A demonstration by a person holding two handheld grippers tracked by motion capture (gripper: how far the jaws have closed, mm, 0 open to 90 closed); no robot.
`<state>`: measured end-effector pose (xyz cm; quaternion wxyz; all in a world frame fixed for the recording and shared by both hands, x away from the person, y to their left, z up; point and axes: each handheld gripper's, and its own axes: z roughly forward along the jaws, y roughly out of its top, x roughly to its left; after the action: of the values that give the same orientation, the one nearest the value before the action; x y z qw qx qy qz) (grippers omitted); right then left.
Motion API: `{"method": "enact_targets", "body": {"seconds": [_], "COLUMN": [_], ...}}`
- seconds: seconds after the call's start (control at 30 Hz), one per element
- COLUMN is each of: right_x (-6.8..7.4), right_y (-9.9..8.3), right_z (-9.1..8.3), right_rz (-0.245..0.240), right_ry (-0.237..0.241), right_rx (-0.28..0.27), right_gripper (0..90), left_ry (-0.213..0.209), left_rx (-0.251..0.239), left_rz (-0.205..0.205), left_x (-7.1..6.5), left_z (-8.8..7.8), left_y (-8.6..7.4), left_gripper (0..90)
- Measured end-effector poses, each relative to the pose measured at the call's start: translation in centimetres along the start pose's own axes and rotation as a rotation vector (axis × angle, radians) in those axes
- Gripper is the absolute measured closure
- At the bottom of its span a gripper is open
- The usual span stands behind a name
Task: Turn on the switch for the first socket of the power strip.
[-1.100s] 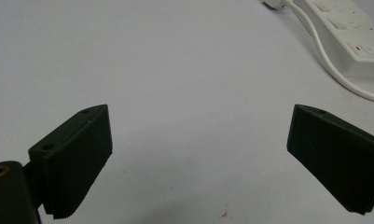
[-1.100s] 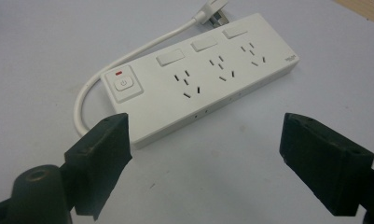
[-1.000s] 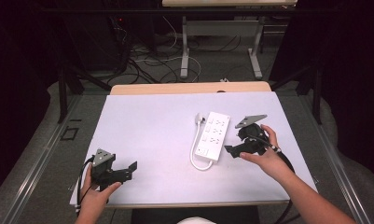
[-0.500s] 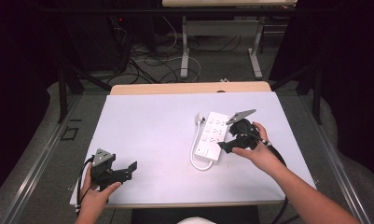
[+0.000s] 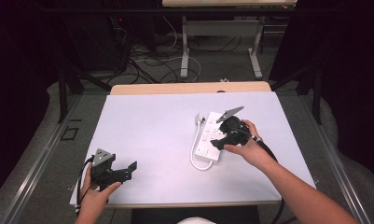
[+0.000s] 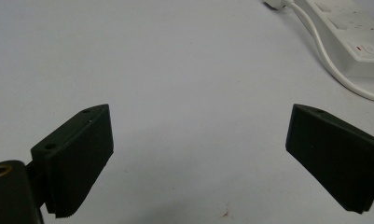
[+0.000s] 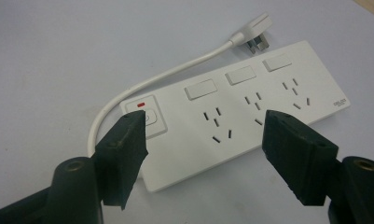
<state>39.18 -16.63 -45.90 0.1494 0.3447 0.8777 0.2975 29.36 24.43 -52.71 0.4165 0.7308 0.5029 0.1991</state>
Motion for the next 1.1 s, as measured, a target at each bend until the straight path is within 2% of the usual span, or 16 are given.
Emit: {"method": "enact_targets", "body": {"seconds": [0.13,0.3,0.33,0.37,0.47,0.7,0.77,0.8,0.83,0.97,1.1], "right_x": [0.0,0.1,0.0,0.0,-0.2,-0.7,-0.7,-0.7,-0.8,-0.9,-1.0], "right_y": [0.3,0.7,0.8,0.9,1.1,1.7,1.8,1.9,2.0,2.2,2.4], "right_z": [0.5,1.0,1.0,1.3,1.6,2.1,2.1,2.3,2.2,2.6,3.0], "right_rz": [-0.010,0.001,-0.013,-0.009,-0.006,0.001,0.009,0.001,-0.009,0.000,0.024], "right_ry": [0.019,0.035,0.041,0.033,0.051,0.052,0.040,0.048,0.043,0.030,0.032], "right_rx": [0.004,0.019,0.029,0.018,0.018,0.013,0.022,0.013,0.029,0.038,0.051], "right_gripper": [35.1,37.4,37.8,38.0,38.6,38.6,38.5,38.4,38.5,38.6,42.5], "left_ry": [-0.001,-0.001,-0.001,-0.001,-0.001,-0.001,0.000,0.000,0.000,0.000,0.001], "left_rx": [0.002,0.001,0.001,0.001,0.001,0.004,0.005,0.006,0.006,0.007,0.008], "left_rz": [-0.002,-0.003,-0.003,-0.003,-0.003,-0.002,0.000,0.000,0.000,0.000,0.002], "left_x": [0.0,0.0,0.0,0.0,0.0,0.0,0.0,0.0,0.0,0.0,0.1], "left_z": [0.0,0.0,0.0,0.0,0.0,0.0,0.1,0.0,0.1,0.1,0.1], "left_y": [0.0,0.0,0.0,0.0,0.0,0.0,0.0,0.0,0.0,0.0,0.0], "left_gripper": [7.5,7.6,7.7,7.7,7.8,8.1,8.1,8.1,8.2,8.3,8.5]}}
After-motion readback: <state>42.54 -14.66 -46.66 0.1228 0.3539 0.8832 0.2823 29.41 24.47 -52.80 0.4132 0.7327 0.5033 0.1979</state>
